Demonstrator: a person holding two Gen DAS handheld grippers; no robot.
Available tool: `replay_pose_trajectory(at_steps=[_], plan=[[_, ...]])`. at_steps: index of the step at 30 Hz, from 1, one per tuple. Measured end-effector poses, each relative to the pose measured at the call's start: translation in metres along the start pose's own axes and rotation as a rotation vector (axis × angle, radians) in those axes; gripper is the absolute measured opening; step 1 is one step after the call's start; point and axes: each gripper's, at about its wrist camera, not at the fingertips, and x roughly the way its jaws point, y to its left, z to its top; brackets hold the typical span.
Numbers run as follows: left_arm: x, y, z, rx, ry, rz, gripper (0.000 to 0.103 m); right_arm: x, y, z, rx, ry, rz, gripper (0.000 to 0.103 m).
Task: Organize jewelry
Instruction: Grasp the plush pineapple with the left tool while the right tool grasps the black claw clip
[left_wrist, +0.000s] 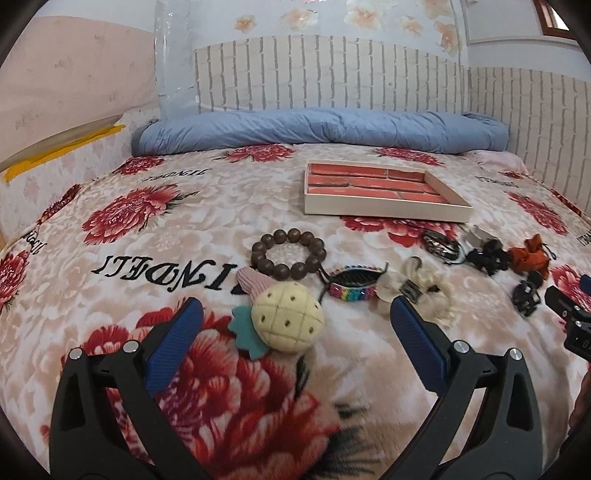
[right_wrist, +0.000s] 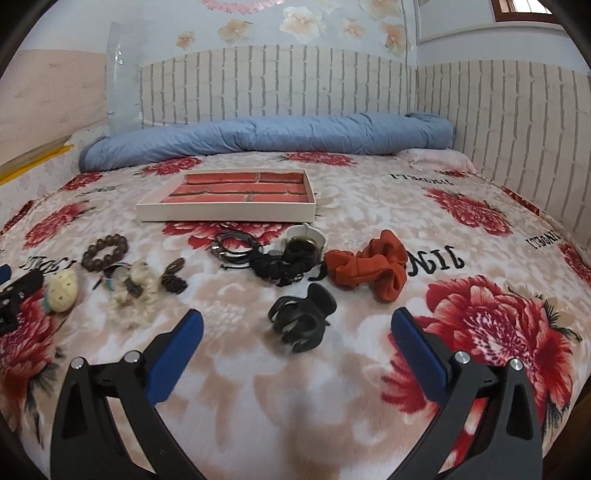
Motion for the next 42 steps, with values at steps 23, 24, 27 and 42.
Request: replay_pose_trajectory(at_steps=[23, 24, 27, 42], plan=[[0.079, 0.012, 0.001, -0.042, 0.242, -0.039, 0.094, 0.082, 0.002, 0.010, -0.076, 0.199, -0.039, 0.095], [0.081, 0.012, 0.001, -0.043, 0.249, -0.041, 0.093, 0.084, 0.002, 0.010, -0.073, 0.208, -0.034, 0.089], [0.088, 0.011, -0.001, -0.045, 0.277, -0.046, 0.086, 0.087, 0.000, 0.009, -0.062, 0.226, -0.017, 0.080], [0.098, 0.013, -0.002, -0.048, 0.314, -0.033, 0.069, 0.093, 0.000, 0.006, -0.045, 0.239, 0.017, 0.054]])
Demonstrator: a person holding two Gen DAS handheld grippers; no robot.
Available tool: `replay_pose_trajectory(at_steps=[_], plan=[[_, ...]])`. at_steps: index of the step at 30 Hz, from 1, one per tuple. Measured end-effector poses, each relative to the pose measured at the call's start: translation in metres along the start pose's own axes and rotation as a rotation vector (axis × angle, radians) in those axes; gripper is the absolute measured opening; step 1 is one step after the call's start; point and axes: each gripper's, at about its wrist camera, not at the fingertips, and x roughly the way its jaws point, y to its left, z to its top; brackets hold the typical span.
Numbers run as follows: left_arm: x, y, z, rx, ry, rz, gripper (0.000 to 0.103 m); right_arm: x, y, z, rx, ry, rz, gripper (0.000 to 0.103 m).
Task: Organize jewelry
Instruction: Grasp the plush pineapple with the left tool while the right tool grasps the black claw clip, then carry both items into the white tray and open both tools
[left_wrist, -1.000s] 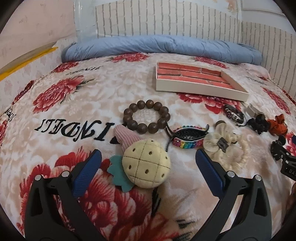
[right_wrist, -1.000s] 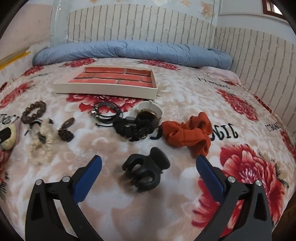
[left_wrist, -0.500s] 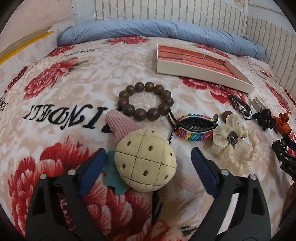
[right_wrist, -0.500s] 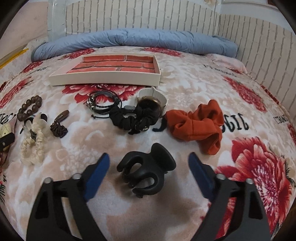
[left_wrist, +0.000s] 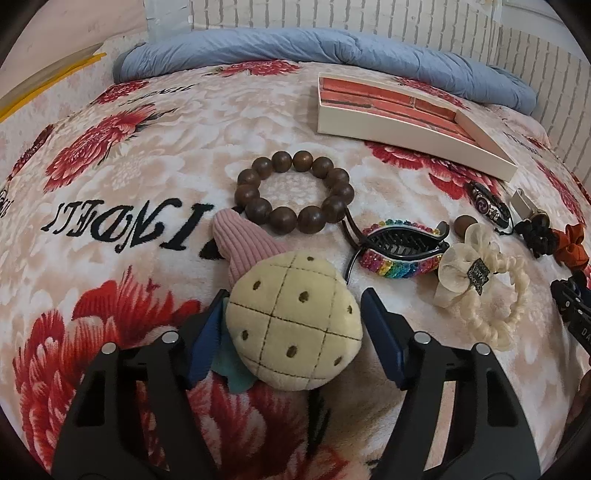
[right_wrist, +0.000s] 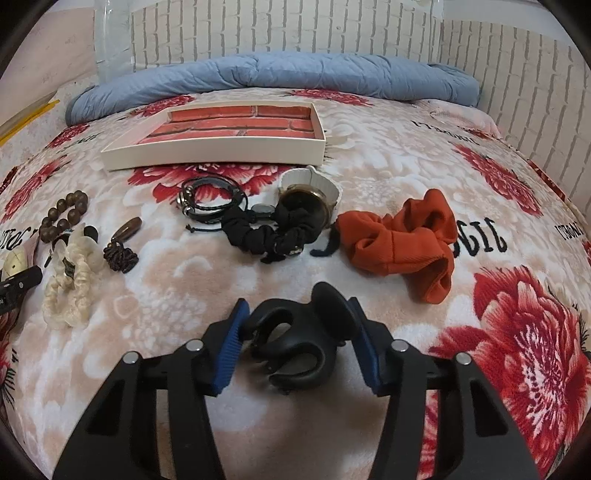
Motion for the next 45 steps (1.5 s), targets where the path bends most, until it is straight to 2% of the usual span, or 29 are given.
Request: replay_pose_trajectory(at_steps=[4, 13, 20, 24, 29, 34, 40, 45], plan=[[0.000, 0.001, 0.001, 0.002, -0.001, 0.012, 0.061, -0.001, 0.000, 0.000, 0.005, 0.001, 0.006, 0.053], [-0.007, 0.003, 0.001, 0.011, -0.011, 0.005, 0.056, -0.006, -0.005, 0.002, 0.023, -0.012, 0.021, 0.053], [-0.030, -0.001, 0.004, 0.036, -0.075, 0.001, 0.056, -0.017, -0.002, 0.007, 0.005, -0.060, 0.025, 0.053], [-0.045, -0.005, 0.019, 0.042, -0.126, -0.013, 0.056, -0.022, 0.000, 0.021, 0.002, -0.091, 0.049, 0.053], [-0.052, -0.020, 0.057, 0.058, -0.183, -0.044, 0.056, -0.019, 0.003, 0.051, 0.013, -0.117, 0.074, 0.053], [-0.042, -0.042, 0.108, 0.086, -0.239, -0.067, 0.056, -0.008, 0.010, 0.102, 0.008, -0.154, 0.119, 0.053], [-0.001, -0.072, 0.174, 0.111, -0.259, -0.065, 0.056, 0.032, 0.020, 0.179, 0.001, -0.180, 0.138, 0.053], [0.048, -0.093, 0.225, 0.130, -0.232, -0.092, 0.056, 0.083, 0.022, 0.231, 0.047, -0.150, 0.161, 0.053]])
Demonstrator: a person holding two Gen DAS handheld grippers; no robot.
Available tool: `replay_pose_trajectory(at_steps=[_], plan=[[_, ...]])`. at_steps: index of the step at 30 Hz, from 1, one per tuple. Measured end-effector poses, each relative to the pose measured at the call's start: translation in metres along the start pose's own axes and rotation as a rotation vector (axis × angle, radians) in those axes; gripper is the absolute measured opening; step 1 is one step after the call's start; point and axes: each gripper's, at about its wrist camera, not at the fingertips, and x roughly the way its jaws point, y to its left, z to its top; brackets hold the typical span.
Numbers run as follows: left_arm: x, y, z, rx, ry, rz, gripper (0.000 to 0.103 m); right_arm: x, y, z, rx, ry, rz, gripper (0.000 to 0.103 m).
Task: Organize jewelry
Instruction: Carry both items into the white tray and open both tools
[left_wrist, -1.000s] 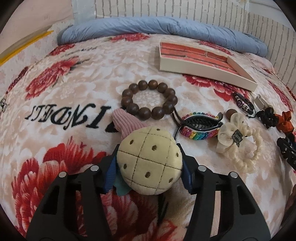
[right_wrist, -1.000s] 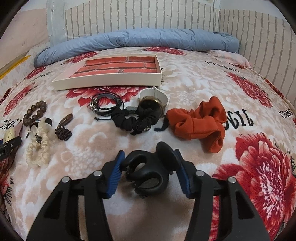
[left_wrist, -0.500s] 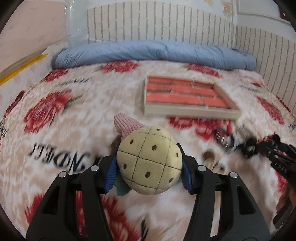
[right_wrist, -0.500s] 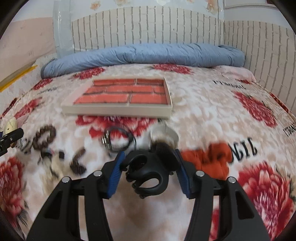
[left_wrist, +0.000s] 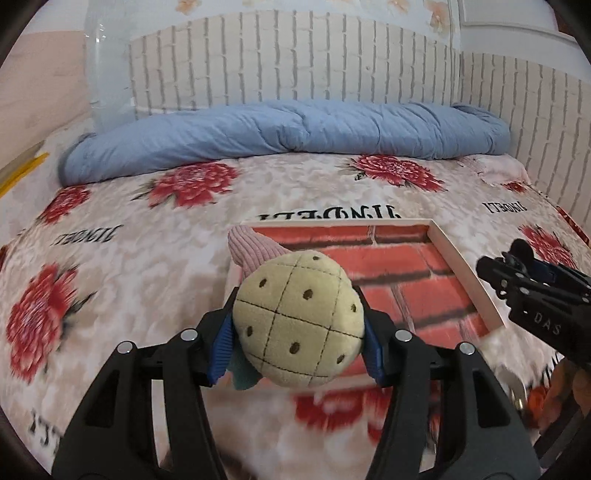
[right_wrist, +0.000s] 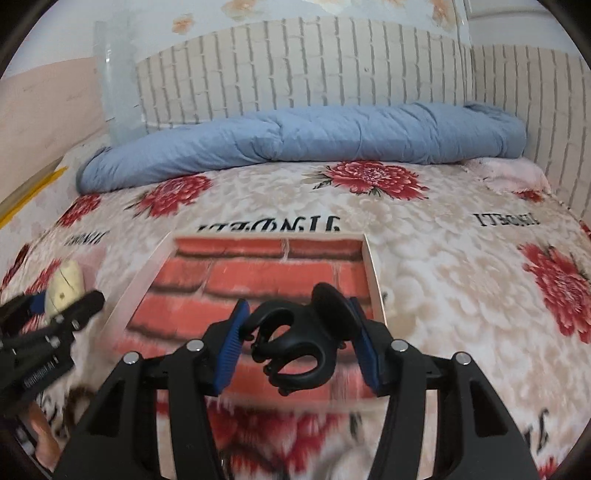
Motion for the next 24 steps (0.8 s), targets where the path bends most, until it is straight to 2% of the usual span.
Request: replay_pose_trajectory(at_steps=[5, 12, 18, 20, 24], plan=[[0.063, 0.004, 0.026, -0.034, 0.060, -0.010, 0.056, 0.062, -0.004, 0.026, 0.001, 0.046, -0.030, 0.053], [0.133, -0.002, 0.042, 0.032, 0.142, 0.024, 0.056, 0.132, 0.003, 0.040, -0.007, 0.142, -0.066, 0.053], [0.171, 0.004, 0.053, 0.008, 0.242, -0.004, 0.056, 0.175, 0.001, 0.043, 0.001, 0.253, -0.089, 0.053], [0.180, 0.003, 0.053, 0.022, 0.259, 0.012, 0.056, 0.184, -0.003, 0.042, 0.024, 0.298, -0.072, 0.053], [0.192, -0.002, 0.049, 0.044, 0.302, 0.024, 0.056, 0.192, -0.002, 0.042, 0.015, 0.332, -0.081, 0.053]])
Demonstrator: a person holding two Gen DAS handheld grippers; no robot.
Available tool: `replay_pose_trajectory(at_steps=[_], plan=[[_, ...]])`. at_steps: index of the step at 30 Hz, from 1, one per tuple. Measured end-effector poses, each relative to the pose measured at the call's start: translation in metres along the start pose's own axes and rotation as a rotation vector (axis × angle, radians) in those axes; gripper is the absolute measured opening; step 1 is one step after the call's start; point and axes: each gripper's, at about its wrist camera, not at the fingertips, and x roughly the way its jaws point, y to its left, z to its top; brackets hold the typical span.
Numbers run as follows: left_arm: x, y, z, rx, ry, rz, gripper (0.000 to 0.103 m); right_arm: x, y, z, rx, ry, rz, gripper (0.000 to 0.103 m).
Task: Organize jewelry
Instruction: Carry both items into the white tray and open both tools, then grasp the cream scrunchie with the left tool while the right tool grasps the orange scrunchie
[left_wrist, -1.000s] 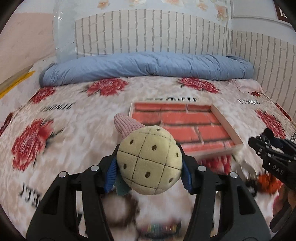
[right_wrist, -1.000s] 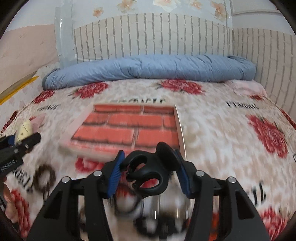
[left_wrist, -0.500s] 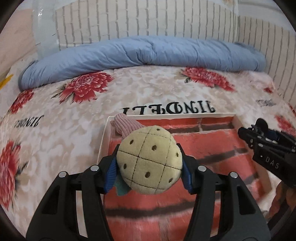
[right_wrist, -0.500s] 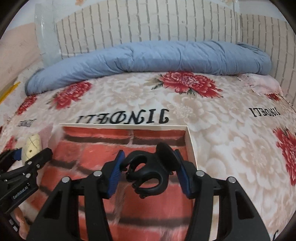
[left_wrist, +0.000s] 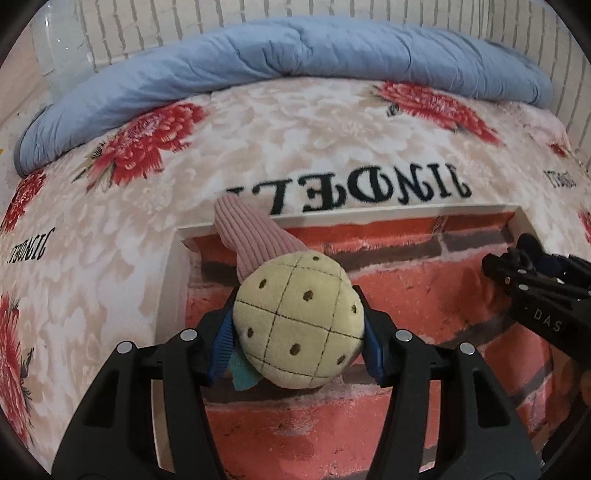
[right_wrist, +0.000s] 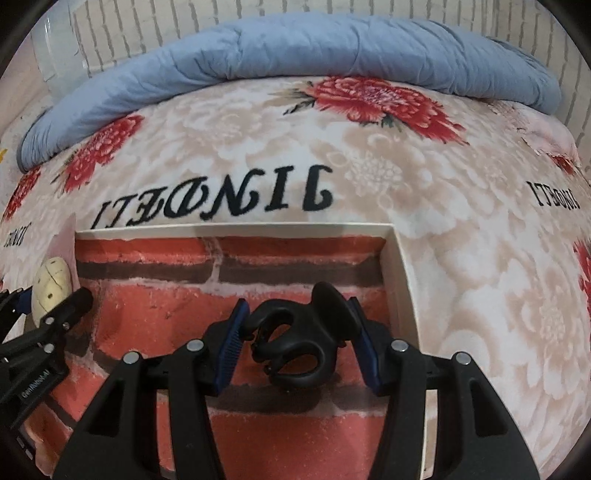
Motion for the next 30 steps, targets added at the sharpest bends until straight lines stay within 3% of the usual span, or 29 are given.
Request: replay_pose_trajectory(at_steps=[10, 14, 18, 23, 30], plan=[[0.015, -0.002, 0.001, 0.018, 0.072, 0.018, 0.062, 0.006, 0.004, 0.001, -0.019, 0.033, -0.003, 0.054], [0.006, 0.004, 0.002, -0.002, 0.056, 0.038, 0.069, -0.007, 0.004, 0.000, -0.041, -0.002, -0.009, 0.067], [-0.022, 0.004, -0.002, 0.011, 0.004, 0.061, 0.081, -0.035, -0.002, 0.000, -0.031, -0.058, 0.034, 0.071], [-0.078, 0.013, -0.014, -0.031, -0.078, 0.034, 0.092, -0.083, -0.011, -0.008, -0.073, -0.143, 0.014, 0.076], [-0.150, 0.017, -0.048, -0.038, -0.181, 0.049, 0.098, -0.141, -0.034, -0.046, -0.095, -0.200, 0.014, 0.076]])
